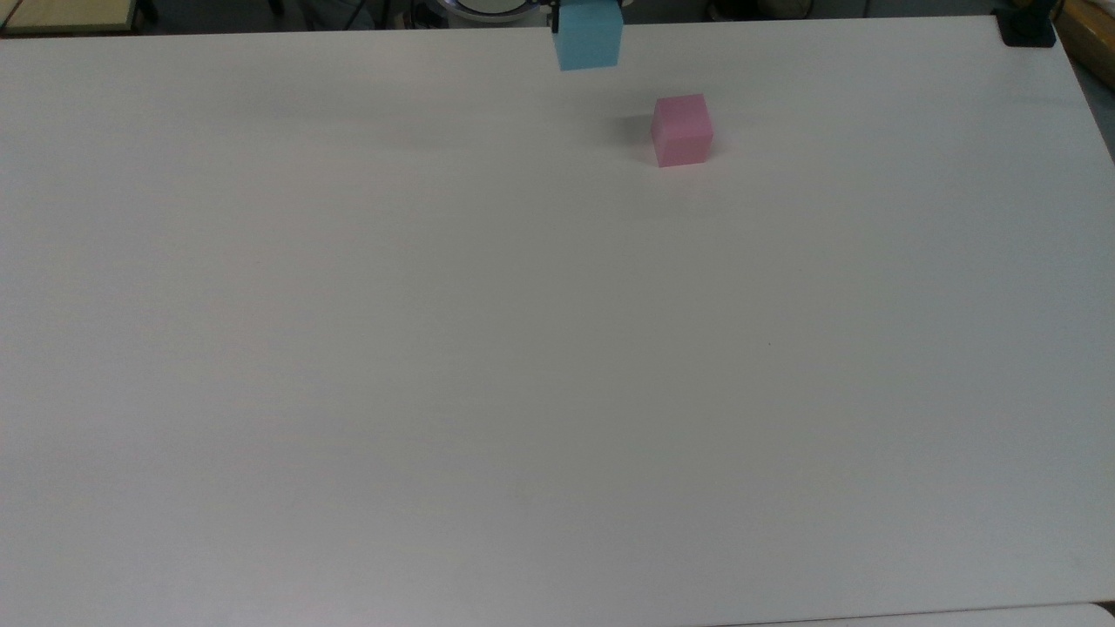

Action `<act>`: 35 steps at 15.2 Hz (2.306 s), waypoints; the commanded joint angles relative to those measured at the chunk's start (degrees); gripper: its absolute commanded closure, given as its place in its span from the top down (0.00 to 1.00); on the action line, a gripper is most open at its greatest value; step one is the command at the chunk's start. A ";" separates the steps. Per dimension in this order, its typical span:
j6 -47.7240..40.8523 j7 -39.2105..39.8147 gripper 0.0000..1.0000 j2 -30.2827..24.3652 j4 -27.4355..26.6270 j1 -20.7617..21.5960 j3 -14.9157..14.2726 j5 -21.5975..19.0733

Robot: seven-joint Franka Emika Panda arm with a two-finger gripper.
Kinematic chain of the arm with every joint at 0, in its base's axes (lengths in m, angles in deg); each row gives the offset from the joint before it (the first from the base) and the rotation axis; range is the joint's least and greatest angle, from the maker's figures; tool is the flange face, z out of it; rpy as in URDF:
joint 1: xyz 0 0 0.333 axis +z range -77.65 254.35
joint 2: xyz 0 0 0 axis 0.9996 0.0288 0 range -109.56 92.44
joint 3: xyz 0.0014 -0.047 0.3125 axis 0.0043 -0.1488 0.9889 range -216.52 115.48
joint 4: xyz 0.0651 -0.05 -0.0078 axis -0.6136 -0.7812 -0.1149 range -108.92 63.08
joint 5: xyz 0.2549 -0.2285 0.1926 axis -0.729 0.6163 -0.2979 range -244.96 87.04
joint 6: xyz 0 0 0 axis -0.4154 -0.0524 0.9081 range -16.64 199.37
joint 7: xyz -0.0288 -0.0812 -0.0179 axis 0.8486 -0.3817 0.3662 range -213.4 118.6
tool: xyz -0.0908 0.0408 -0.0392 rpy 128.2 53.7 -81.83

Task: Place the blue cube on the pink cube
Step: 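Carry the blue cube over the pink cube, then lower the blue cube onto the top of the pink cube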

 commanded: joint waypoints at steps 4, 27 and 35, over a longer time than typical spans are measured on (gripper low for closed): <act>-0.78 -9.21 0.30 -0.63 -0.84 8.09 -1.13 -0.31; 23.30 -14.85 0.32 8.16 -13.06 14.17 -1.04 -3.03; 23.48 -13.26 0.36 8.86 -13.06 15.75 -1.13 -3.03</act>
